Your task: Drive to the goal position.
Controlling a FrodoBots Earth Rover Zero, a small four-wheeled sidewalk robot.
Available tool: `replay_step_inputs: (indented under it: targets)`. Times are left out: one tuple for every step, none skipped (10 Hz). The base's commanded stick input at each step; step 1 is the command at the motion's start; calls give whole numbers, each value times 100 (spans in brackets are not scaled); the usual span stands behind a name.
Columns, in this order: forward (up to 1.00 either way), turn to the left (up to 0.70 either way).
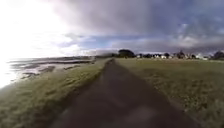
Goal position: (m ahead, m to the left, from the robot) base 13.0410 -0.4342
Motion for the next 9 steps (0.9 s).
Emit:
replay_step_inputs:
  targets:
    - [70,0]
    - [64,0]
    - [41,0]
    - [20,0]
    - [0,0]
    - [0,0]
    - [0,0]
    - [0,0]
    - [0,0]
